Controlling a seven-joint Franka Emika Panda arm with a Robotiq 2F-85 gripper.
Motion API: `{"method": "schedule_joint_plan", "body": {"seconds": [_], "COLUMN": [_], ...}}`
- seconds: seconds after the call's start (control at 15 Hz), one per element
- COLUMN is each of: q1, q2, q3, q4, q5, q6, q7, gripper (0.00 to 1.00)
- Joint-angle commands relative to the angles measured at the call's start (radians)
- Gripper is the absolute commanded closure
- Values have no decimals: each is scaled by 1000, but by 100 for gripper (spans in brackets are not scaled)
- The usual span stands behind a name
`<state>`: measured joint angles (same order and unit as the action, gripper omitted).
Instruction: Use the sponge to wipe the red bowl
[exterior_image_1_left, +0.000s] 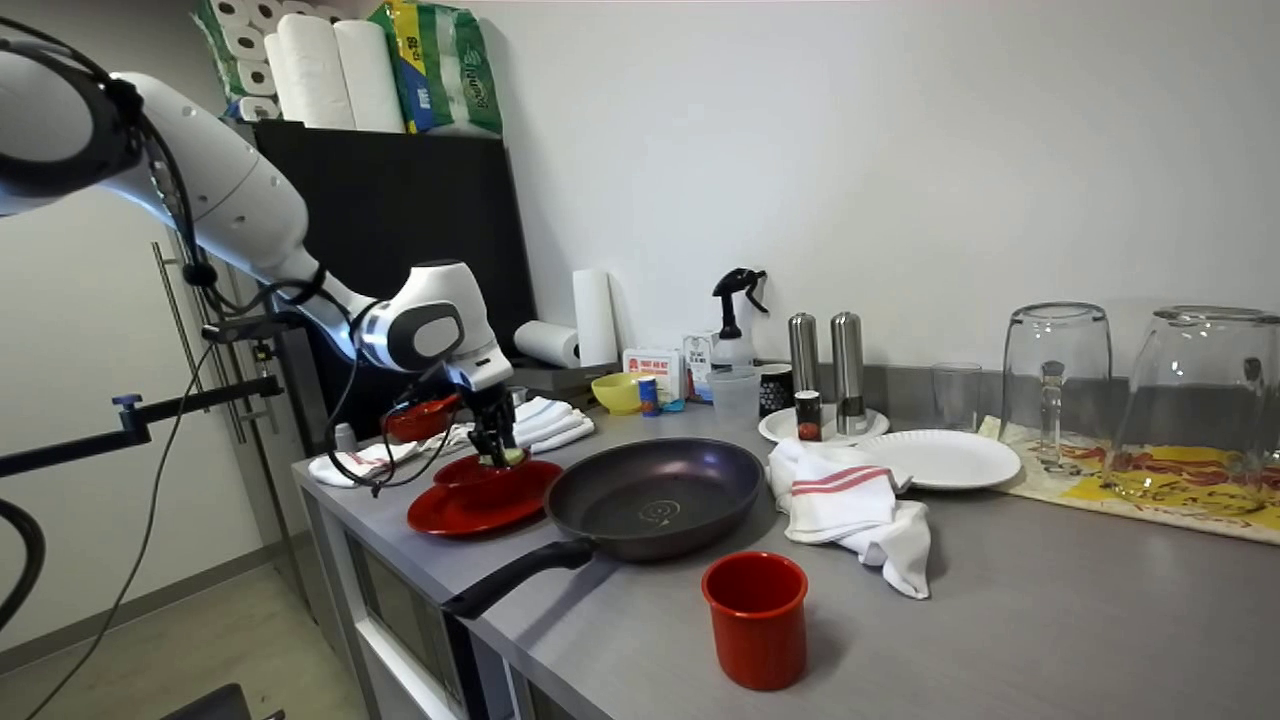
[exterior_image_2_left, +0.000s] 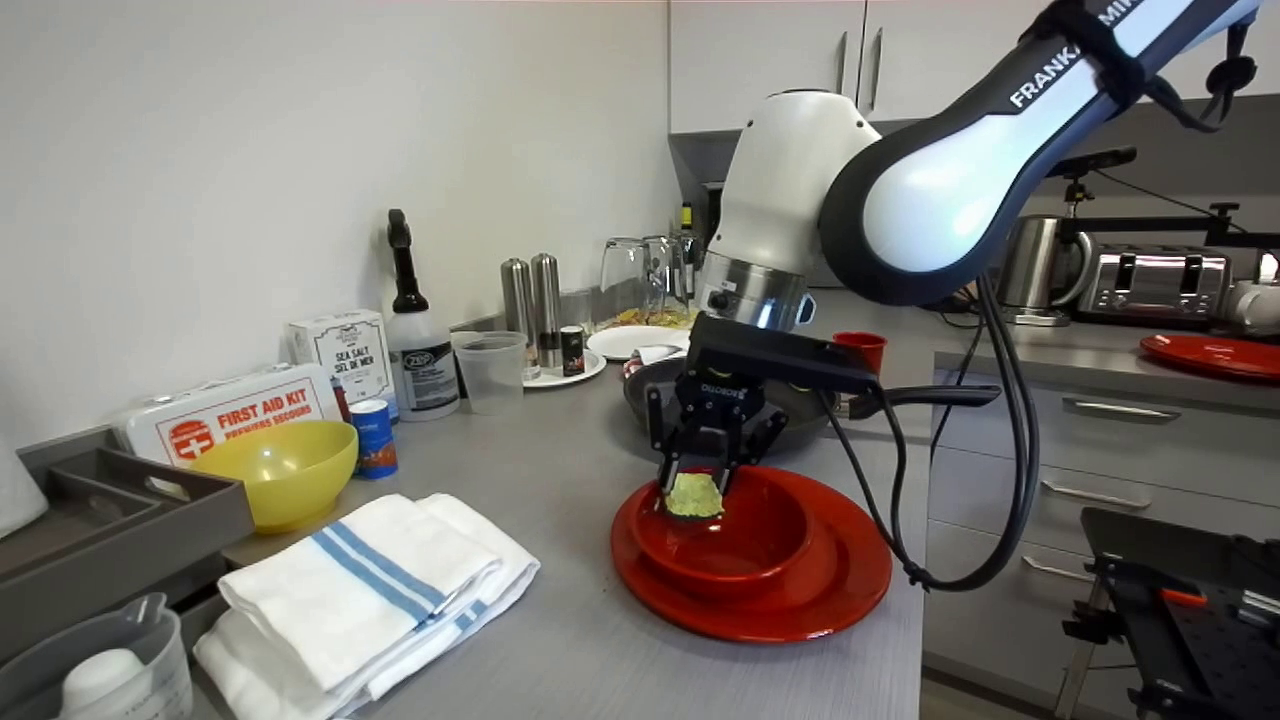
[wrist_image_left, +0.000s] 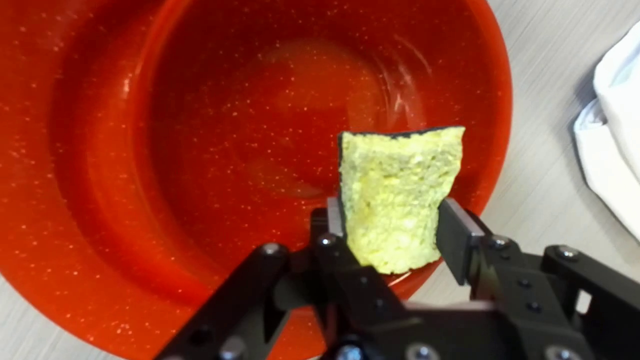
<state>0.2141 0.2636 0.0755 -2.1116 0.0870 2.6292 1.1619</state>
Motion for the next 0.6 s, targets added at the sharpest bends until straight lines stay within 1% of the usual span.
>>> {"method": "schedule_joint_plan", "body": {"seconds": [0.0, 0.53], "q1": [0, 6], "q2": [-3, 13], "q3": [-9, -30], "q4": [-32, -43], "q5": [5, -22], "q6": [33, 27], "q7": [3, 15], "gripper": [77, 77]}}
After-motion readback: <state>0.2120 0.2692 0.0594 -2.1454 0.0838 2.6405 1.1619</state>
